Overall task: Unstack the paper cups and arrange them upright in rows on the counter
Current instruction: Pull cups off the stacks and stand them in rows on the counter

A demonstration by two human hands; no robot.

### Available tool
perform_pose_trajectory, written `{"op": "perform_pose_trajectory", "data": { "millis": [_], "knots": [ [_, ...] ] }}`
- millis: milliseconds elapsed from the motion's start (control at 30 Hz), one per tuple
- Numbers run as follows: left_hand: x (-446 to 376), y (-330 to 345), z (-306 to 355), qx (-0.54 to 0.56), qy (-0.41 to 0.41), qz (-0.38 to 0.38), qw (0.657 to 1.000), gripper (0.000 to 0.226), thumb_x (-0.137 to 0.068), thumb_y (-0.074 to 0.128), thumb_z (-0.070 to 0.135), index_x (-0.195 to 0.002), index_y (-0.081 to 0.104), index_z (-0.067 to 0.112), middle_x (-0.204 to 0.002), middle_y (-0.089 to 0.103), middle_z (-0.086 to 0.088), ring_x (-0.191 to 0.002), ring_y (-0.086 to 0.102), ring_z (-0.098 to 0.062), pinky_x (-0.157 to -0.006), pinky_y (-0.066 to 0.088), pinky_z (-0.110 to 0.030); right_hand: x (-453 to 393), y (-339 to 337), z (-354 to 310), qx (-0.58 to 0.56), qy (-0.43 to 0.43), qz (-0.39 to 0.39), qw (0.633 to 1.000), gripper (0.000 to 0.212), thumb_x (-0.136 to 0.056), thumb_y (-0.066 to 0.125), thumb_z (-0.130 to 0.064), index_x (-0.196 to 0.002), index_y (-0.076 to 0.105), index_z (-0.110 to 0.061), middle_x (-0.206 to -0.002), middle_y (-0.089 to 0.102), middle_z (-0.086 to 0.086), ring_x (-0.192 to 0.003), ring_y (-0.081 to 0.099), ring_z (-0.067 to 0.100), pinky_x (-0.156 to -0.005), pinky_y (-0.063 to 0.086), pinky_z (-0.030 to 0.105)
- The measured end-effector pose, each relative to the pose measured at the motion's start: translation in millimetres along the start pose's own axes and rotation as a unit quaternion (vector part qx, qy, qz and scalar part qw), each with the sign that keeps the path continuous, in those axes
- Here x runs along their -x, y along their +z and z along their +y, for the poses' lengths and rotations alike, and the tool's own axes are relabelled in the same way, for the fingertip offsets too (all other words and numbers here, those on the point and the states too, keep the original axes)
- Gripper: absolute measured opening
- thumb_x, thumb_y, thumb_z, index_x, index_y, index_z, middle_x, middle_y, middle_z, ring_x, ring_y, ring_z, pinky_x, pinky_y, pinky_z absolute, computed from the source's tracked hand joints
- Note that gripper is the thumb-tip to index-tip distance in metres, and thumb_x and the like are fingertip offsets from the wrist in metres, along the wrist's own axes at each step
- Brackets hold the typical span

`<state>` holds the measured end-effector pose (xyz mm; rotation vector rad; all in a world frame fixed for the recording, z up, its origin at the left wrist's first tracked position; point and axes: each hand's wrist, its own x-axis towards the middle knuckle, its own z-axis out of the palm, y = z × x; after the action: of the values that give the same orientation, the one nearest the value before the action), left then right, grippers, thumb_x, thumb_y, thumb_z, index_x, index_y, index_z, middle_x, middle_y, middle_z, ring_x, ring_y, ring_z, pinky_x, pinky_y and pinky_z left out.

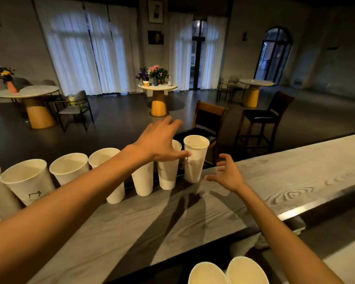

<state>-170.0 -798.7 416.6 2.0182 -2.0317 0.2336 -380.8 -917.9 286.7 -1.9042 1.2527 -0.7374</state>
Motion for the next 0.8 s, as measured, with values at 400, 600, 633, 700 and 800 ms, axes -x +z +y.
{"op": "perform_pose_trajectory", "data": {
  "millis": [400, 600, 633, 700, 800],
  "knots": [
    [148.8, 85.7, 100.8, 0.166, 0.141, -0.142, 0.966, 0.06, -0.087, 0.068, 0.059, -0.134, 0.053, 0.025, -0.141, 0.051, 0.0, -0.127, 0.052, -0.02, -0.103, 0.049, -0.038, 182.1, -6.9, 23.9, 0.009, -0.091, -0.022, 0.996, 0.07, -0.08, 0.08, -0.02, -0.141, 0.047, -0.022, -0.129, 0.061, 0.001, -0.12, 0.059, 0.012, -0.104, 0.051, 0.041],
    [185.6, 137.2, 114.9, 0.06, 0.16, -0.234, 0.957, 0.107, -0.061, 0.082, 0.069, -0.148, 0.04, 0.022, -0.144, 0.046, -0.002, -0.131, 0.045, -0.024, -0.109, 0.042, -0.04, 244.5, 5.9, 47.9, 0.128, -0.079, -0.012, 0.989, 0.078, -0.08, 0.08, -0.038, -0.147, 0.042, -0.023, -0.145, 0.051, -0.003, -0.13, 0.05, 0.008, -0.11, 0.043, 0.029],
    [189.1, 142.0, 117.7, 0.027, 0.171, -0.232, 0.957, 0.11, -0.061, 0.083, 0.067, -0.15, 0.039, 0.021, -0.146, 0.044, -0.003, -0.133, 0.042, -0.024, -0.111, 0.04, -0.04, 251.5, 7.7, 50.7, 0.136, -0.074, -0.012, 0.988, 0.079, -0.081, 0.079, -0.039, -0.148, 0.04, -0.024, -0.147, 0.049, -0.003, -0.133, 0.048, 0.009, -0.11, 0.042, 0.027],
    [195.3, 148.4, 123.3, -0.004, 0.177, -0.226, 0.958, 0.115, -0.06, 0.086, 0.061, -0.153, 0.034, 0.019, -0.15, 0.042, -0.005, -0.137, 0.04, -0.024, -0.114, 0.034, -0.038, 263.2, 10.2, 52.9, 0.139, -0.065, -0.01, 0.988, 0.079, -0.081, 0.079, -0.039, -0.149, 0.039, -0.025, -0.15, 0.047, -0.005, -0.135, 0.046, 0.01, -0.11, 0.04, 0.027],
    [204.9, 157.5, 127.5, -0.008, 0.17, -0.219, 0.961, 0.117, -0.063, 0.089, 0.05, -0.156, 0.026, 0.018, -0.148, 0.043, -0.008, -0.131, 0.049, -0.027, -0.109, 0.04, -0.039, 276.3, 14.6, 52.6, 0.141, -0.066, -0.003, 0.988, 0.08, -0.08, 0.08, -0.036, -0.148, 0.04, -0.023, -0.149, 0.048, -0.005, -0.135, 0.046, 0.011, -0.109, 0.038, 0.024]
  ]
}}
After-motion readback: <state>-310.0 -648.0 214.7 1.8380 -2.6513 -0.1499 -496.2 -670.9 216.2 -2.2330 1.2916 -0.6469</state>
